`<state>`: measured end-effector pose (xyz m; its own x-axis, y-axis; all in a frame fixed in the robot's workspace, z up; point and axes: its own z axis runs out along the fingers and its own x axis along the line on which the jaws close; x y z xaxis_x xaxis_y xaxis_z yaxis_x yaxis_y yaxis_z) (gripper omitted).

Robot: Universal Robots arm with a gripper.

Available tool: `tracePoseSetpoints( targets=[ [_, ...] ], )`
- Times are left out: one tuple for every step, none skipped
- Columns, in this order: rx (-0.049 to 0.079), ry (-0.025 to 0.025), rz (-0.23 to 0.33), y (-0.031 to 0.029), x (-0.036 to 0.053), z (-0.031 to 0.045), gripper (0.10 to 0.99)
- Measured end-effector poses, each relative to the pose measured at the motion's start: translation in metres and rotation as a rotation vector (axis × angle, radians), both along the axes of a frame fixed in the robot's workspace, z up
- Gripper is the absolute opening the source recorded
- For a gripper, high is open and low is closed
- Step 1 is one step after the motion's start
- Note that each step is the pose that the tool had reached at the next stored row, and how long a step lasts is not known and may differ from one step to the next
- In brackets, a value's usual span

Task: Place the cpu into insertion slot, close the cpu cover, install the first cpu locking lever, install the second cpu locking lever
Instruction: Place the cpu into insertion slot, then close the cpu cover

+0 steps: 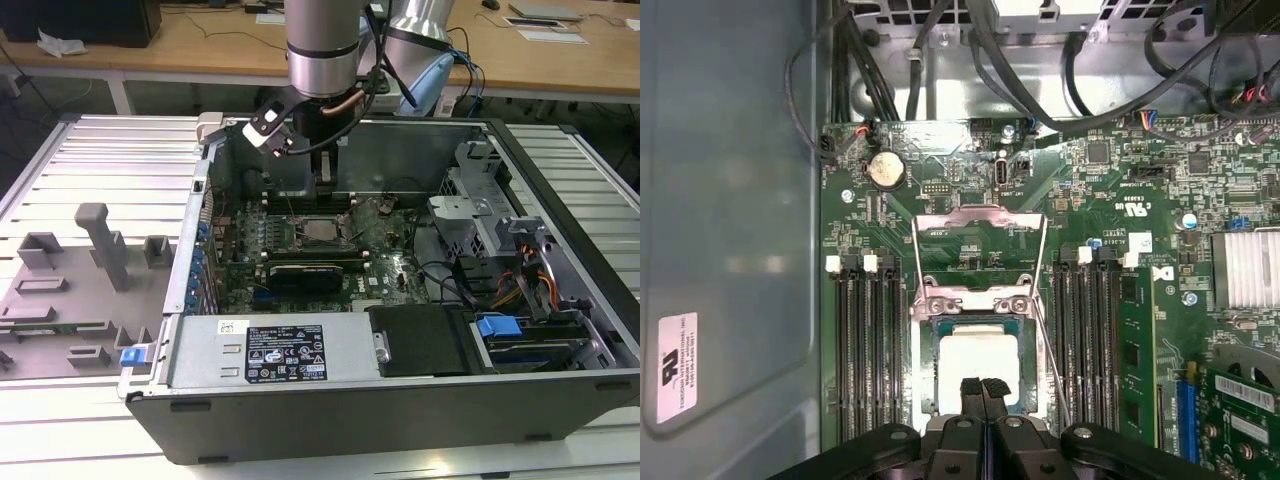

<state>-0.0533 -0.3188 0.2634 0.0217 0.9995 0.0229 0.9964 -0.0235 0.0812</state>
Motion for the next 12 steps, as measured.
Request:
tracePoseSetpoints(
  targets=[
    [0.000,0.0000,0.000,0.0000,0.0000,0.0001,0.106],
    [0.000,0.0001,0.000,0.0000,0.0000,0.0005,0.106],
    [0.000,0.0001,0.000,0.0000,0.0000,0.0008,0.106],
    [0.000,0.0001,0.000,0.0000,0.0000,0.0010,0.106],
    [0.000,0.0001,0.000,0.0000,0.0000,0.0011,0.106],
    [0.000,0.0001,0.000,0.0000,0.0000,0.0011,0.106],
    [0.000,0.0001,0.000,0.0000,0.0000,0.0012,0.106],
    [0.000,0.0002,0.000,0.0000,0.0000,0.0013,0.106],
    [0.000,0.0001,0.000,0.0000,0.0000,0.0013,0.106],
    [0.000,0.0001,0.000,0.0000,0.0000,0.0014,0.106],
    [0.000,0.0001,0.000,0.0000,0.0000,0.0015,0.106],
    [0.000,0.0001,0.000,0.0000,0.0000,0.0015,0.106]
  ],
)
